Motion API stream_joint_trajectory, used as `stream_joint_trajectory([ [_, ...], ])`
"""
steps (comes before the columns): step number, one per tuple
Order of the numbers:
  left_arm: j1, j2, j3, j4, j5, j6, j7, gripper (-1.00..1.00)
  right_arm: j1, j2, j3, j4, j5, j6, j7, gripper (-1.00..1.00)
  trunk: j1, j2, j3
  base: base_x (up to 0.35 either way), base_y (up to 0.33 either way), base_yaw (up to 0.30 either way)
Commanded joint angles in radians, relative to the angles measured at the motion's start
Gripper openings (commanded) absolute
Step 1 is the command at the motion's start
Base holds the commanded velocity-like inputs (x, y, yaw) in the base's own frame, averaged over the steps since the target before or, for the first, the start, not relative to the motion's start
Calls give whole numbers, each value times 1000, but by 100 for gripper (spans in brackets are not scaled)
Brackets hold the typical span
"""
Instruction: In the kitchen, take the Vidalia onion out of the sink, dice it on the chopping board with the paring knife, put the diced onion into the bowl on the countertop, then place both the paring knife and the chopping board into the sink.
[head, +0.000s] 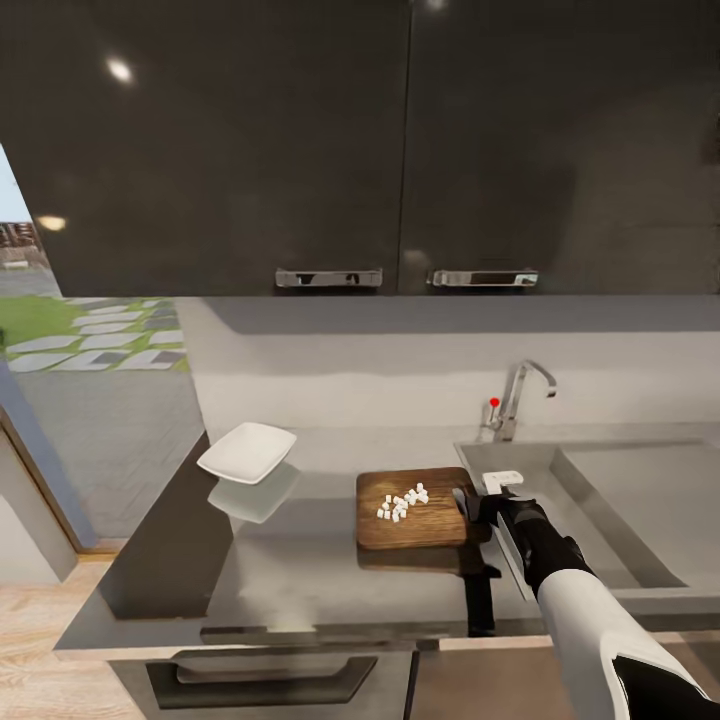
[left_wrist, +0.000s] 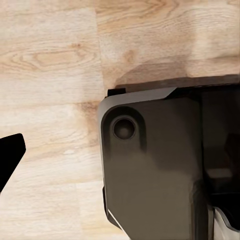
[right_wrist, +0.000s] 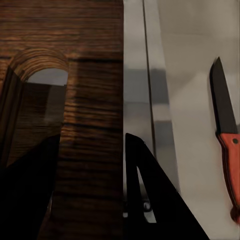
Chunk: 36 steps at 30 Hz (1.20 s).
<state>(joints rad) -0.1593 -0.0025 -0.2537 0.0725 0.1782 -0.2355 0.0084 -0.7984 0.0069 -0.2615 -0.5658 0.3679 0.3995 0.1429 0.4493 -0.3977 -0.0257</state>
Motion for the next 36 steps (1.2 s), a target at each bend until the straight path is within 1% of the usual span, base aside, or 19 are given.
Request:
stream_joint_trajectory([
  [1,-2,-1,-9,4,7,-7,1,100,-1,1,-5,-2,9,4,9,-100,1,-2,-1,0,0,0],
  [36,-2,-1,-9,4,7,-7,1,100,-1,1,-5,-2,9,4,9,-100,1,-2,54,0,0,0],
])
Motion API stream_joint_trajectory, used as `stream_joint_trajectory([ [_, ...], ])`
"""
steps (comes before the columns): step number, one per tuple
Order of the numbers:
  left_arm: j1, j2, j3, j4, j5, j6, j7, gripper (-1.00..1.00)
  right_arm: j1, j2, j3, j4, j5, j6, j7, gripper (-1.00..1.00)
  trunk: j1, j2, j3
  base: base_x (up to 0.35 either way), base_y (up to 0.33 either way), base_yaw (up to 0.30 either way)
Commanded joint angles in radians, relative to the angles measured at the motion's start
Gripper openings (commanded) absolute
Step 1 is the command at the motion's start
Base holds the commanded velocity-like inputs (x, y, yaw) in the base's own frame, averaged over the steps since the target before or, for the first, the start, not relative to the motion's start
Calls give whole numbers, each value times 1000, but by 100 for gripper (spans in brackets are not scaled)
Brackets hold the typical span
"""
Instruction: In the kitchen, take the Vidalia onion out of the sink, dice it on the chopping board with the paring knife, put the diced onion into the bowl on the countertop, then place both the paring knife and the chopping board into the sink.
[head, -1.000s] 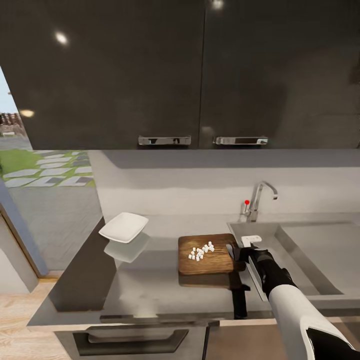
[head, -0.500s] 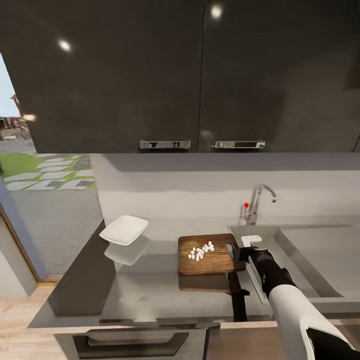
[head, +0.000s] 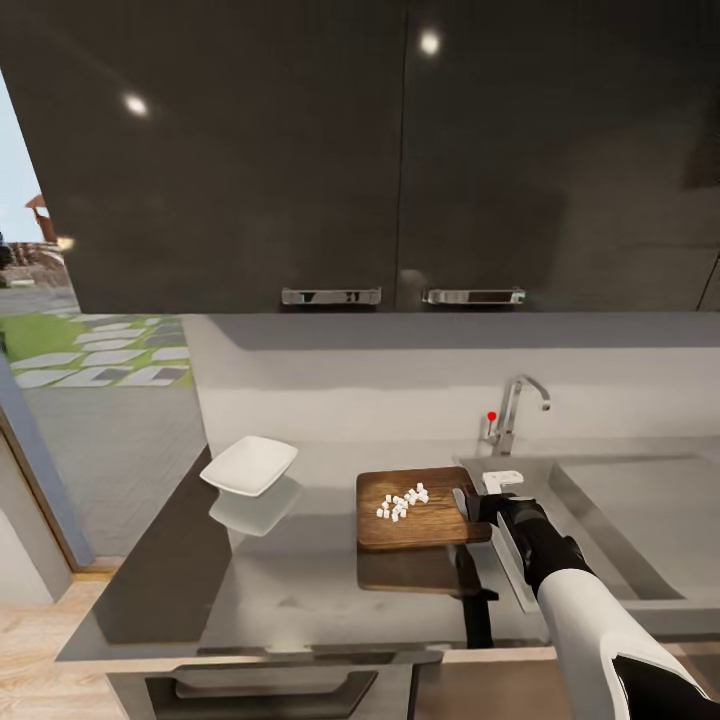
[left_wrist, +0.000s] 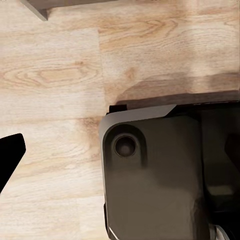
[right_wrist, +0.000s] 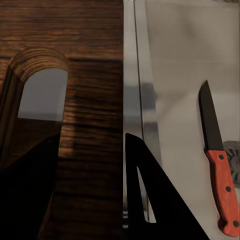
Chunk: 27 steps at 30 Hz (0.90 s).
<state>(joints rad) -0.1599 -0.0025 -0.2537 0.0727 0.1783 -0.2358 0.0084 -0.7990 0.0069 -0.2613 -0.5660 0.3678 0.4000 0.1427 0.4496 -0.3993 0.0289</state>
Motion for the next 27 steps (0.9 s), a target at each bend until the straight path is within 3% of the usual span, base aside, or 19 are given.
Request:
stream_joint_trajectory([
  [1,-1,-1,-9,4,7,-7,1,100,0,1,-6,-2,10,4,9,-100,0,-1,1,0,0,0],
  [12,-1,-1,-9,4,7,-7,1,100,0,1,-6,-2,10,4,8,-100,0,-1,15,0,0,0],
  [27,-1,-1,-9,4,7,-7,1,100,0,1,-6,-2,10,6,6,-100,0,-1,8,0,0,0],
])
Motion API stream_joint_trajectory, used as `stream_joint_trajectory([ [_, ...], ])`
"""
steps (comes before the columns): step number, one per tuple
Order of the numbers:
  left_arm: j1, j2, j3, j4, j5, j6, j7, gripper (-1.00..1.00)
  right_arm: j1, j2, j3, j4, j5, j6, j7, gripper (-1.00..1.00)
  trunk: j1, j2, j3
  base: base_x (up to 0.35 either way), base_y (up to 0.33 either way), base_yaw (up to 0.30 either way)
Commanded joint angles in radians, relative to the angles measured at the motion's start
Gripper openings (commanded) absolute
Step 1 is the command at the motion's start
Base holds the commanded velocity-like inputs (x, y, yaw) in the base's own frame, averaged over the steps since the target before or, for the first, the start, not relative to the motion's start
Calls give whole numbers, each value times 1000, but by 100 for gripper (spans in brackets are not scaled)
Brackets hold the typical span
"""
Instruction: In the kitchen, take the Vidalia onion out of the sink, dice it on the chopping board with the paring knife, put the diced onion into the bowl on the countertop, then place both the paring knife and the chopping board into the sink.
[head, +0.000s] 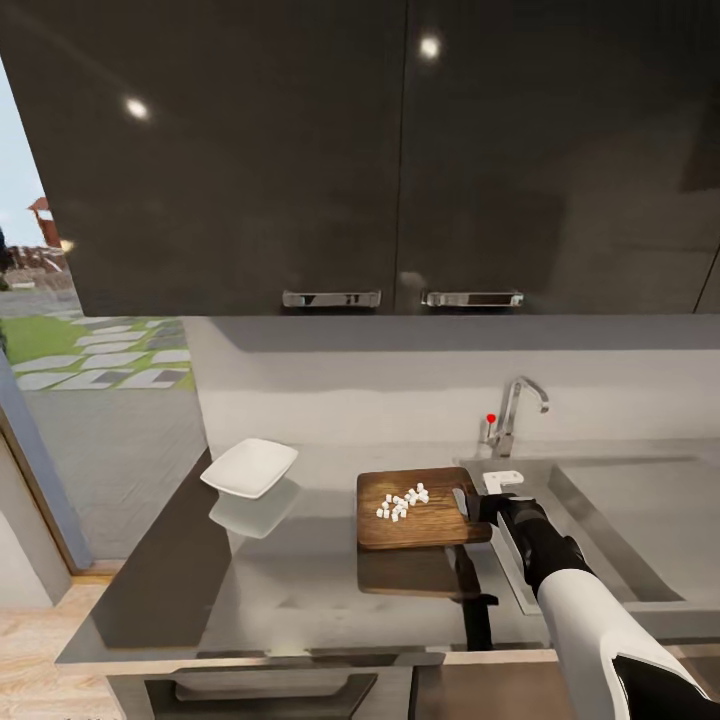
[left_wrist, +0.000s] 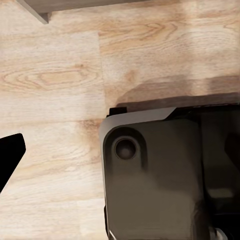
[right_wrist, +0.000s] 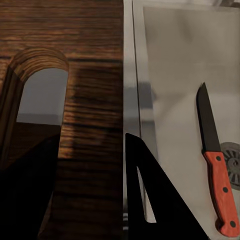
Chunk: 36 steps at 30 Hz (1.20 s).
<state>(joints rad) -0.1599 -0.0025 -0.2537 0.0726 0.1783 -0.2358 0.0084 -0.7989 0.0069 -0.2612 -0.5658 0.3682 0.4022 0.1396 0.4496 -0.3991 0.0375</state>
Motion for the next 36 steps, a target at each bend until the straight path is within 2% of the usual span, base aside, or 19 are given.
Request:
stream_joint_trajectory([
  [1,-1,-1,-9,4,7,-7,1,100,0,1,-6,-2,9,4,9,-100,0,-1,-1,0,0,0],
  [11,-1,-1,-9,4,7,-7,1,100,0,1,-6,-2,9,3,9,-100,0,-1,-11,0,0,0],
  [36,-1,1,-9,4,7,-8,1,100,0,1,-6,-2,9,4,9,-100,0,-1,-11,0,0,0],
])
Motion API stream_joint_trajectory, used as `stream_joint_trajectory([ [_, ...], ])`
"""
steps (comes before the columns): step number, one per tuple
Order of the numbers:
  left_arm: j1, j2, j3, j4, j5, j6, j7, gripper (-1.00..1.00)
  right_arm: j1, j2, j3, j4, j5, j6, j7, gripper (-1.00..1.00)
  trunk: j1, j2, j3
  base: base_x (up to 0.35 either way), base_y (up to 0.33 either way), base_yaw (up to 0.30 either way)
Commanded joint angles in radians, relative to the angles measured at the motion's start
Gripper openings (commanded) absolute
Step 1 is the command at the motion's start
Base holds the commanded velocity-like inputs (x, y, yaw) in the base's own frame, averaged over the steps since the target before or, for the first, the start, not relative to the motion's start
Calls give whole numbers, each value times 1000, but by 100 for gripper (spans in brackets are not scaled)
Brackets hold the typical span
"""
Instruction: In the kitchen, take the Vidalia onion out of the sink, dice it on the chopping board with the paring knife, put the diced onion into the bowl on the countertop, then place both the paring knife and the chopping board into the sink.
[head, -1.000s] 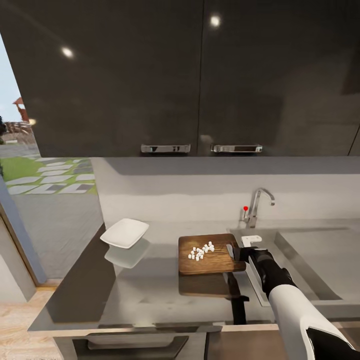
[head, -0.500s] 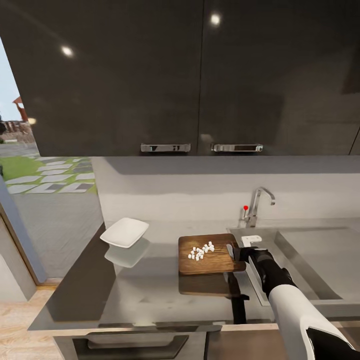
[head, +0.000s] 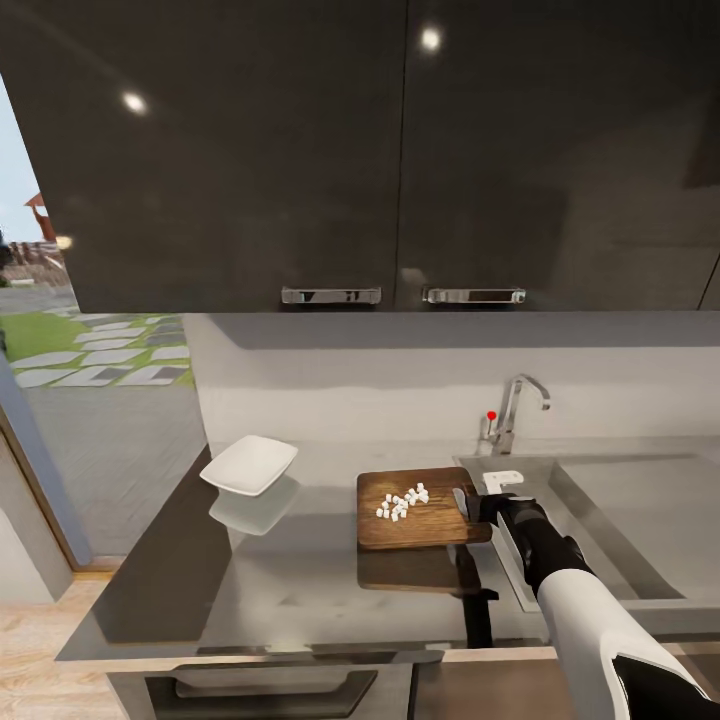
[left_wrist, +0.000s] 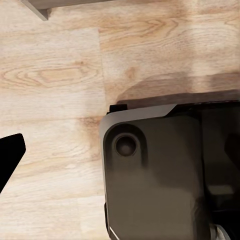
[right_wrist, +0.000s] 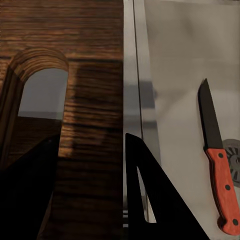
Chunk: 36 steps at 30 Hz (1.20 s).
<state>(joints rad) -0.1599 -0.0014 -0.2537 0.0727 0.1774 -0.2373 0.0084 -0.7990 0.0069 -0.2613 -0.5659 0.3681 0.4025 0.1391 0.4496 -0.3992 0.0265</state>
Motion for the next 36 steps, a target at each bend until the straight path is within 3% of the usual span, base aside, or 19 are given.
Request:
stream_joint_trajectory([
  [1,-1,0,-9,4,7,-7,1,100,0,1,-6,-2,9,4,9,-100,0,-1,0,0,0,0],
  [15,-1,0,-9,4,8,-5,1,100,0,1,-6,-3,9,4,8,-100,0,-1,0,0,229,0],
  [36,-1,0,-9,4,8,-6,1,100,0,1,-6,-3,9,9,8,-100,0,-1,-4,0,5,35],
])
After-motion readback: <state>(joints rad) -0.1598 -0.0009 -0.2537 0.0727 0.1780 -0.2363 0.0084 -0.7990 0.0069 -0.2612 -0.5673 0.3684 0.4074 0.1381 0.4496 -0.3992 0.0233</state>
